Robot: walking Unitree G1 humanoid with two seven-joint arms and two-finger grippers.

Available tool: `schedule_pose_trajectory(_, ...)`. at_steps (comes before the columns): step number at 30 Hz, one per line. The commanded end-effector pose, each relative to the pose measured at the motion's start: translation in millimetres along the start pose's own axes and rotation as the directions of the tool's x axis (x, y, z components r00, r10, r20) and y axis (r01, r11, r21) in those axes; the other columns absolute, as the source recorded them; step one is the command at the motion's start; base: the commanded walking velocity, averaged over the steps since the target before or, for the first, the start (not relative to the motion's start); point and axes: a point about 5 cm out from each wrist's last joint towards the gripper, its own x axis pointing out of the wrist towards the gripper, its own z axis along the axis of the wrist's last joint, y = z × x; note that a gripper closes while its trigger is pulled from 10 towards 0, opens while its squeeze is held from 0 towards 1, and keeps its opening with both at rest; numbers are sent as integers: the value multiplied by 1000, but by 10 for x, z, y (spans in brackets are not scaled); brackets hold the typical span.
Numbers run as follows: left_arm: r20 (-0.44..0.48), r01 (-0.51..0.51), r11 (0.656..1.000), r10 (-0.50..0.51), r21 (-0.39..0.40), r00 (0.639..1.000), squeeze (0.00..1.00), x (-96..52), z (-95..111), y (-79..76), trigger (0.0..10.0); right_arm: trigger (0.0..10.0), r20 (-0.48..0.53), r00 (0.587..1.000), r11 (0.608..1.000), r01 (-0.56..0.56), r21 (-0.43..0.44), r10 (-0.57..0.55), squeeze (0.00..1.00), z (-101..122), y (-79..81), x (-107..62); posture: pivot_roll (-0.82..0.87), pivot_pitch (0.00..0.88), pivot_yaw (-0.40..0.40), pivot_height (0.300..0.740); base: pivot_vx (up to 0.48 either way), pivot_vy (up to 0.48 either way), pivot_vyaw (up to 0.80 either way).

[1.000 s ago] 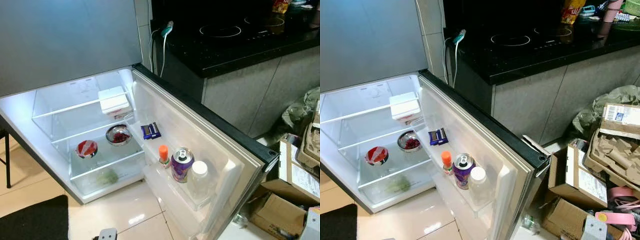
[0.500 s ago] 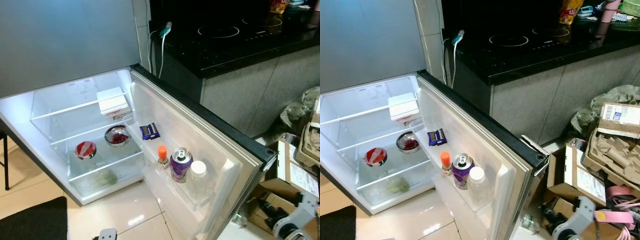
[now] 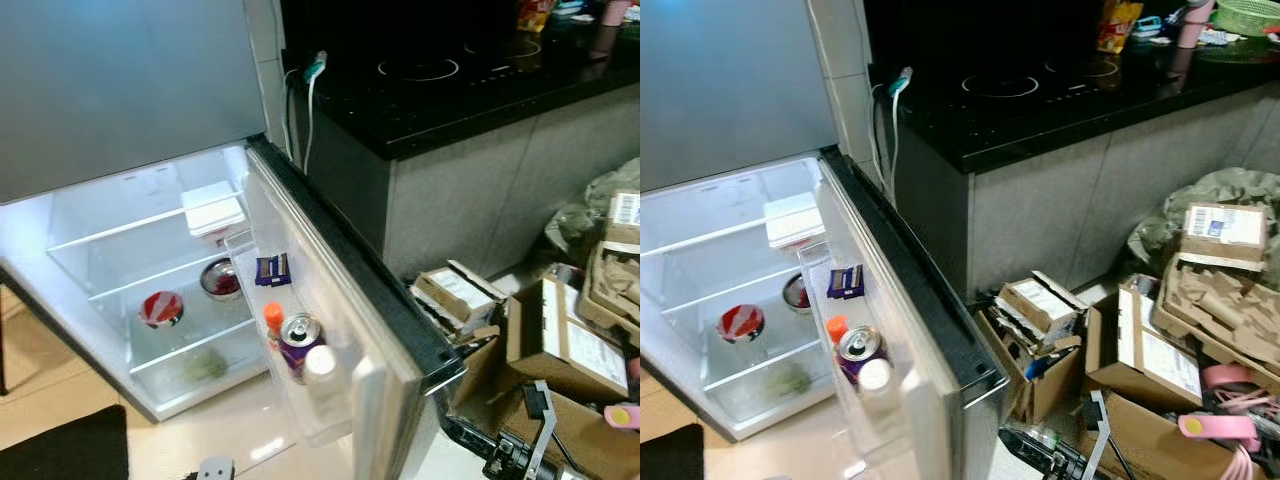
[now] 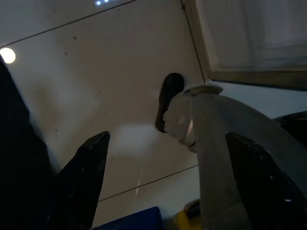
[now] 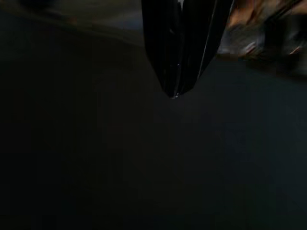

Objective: Restocking fridge

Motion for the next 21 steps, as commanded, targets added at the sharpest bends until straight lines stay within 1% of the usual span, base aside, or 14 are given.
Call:
schedule_pose_trajectory(1, -16, -4, 1000, 4, 8, 1000, 0, -11, -31, 23, 10000, 10000, 7, 998, 998, 68, -19, -67, 0, 0, -44, -24, -93, 0, 19, 740, 0, 0, 0)
schedule_pose_trajectory(2, -16, -4, 1000, 4, 9, 1000, 0, -11, -31, 23, 10000, 10000, 23, 992, 992, 122, -33, -121, 0, 13, -80, -32, -93, 0, 19, 740, 0, 0, 0)
schedule_pose_trajectory(3, -16, -4, 1000, 4, 9, 1000, 0, -11, -31, 24, 10000, 10000, 49, 977, 976, 211, -52, -209, 0, 28, -133, -65, -91, 0, 20, 740, 0, 0, 0)
schedule_pose_trajectory(4, -16, -4, 1000, 4, 9, 1000, 0, -11, -31, 24, 10000, 10000, 49, 977, 976, 211, -52, -209, 0, 28, -133, -65, -91, 0, 20, 740, 0, 0, 0)
schedule_pose_trajectory(5, -16, -4, 1000, 4, 9, 1000, 0, -11, -31, 23, 10000, 10000, 91, 931, 931, 360, -56, -355, 0, 48, -216, -123, -91, 0, 19, 740, 0, 0, 0)
schedule_pose_trajectory(6, -16, -4, 1000, 4, 9, 1000, 0, -11, -31, 23, 10000, 10000, 91, 931, 931, 360, -56, -355, 0, 48, -216, -123, -91, 0, 19, 740, 0, 0, 0)
schedule_pose_trajectory(7, -16, -4, 1000, 4, 10, 1000, 0, -11, -31, 23, 10000, 10000, 132, 868, 874, 486, -20, -479, 0, 49, -284, -202, -91, 0, 19, 740, 0, 0, 0)
schedule_pose_trajectory(8, -16, -4, 1000, 4, 12, 1000, 0, -11, -32, 22, 10000, 10000, 155, 768, 774, 632, -27, -622, 0, 29, -356, -326, -90, 0, 20, 740, 0, 0, 0)
schedule_pose_trajectory(9, -16, -4, 1000, 4, 12, 1000, 0, -11, -32, 22, 10000, 10000, 155, 768, 774, 632, -27, -622, 0, 29, -356, -326, -90, 0, 20, 740, 0, 0, 0)
schedule_pose_trajectory(10, -17, -4, 1000, 4, 13, 1000, 0, -10, -33, 22, 10000, 10000, 155, 756, 761, 648, -33, -636, 0, 2, -361, -363, -88, 0, 20, 740, 0, 0, 0)
schedule_pose_trajectory(12, -18, -4, 1000, 4, 14, 1000, 0, -10, -34, 21, 10000, 10000, 134, 752, 755, 655, -44, -645, 0, -55, -362, -394, -86, 0, 20, 740, 0, 0, 706)
schedule_pose_trajectory(14, -18, -5, 1000, 5, 15, 1000, 0, -10, -34, 20, 10000, 10000, 105, 760, 761, 648, -41, -641, 0, -155, -358, -419, -86, 0, 21, 740, 0, 0, 697)
schedule_pose_trajectory(16, -19, -5, 1000, 6, 17, 1000, 0, -10, -35, 19, 10000, 10000, 92, 781, 782, 622, -27, -618, 0, -216, -347, -414, -86, 0, 22, 740, 0, 0, 672)
schedule_pose_trajectory(21, -20, -5, 1000, 6, 18, 1000, 0, -9, -36, 19, 10000, 10000, 99, 791, 794, 608, -17, -604, 0, -228, -343, -400, -86, 0, 22, 740, 0, 0, 660)
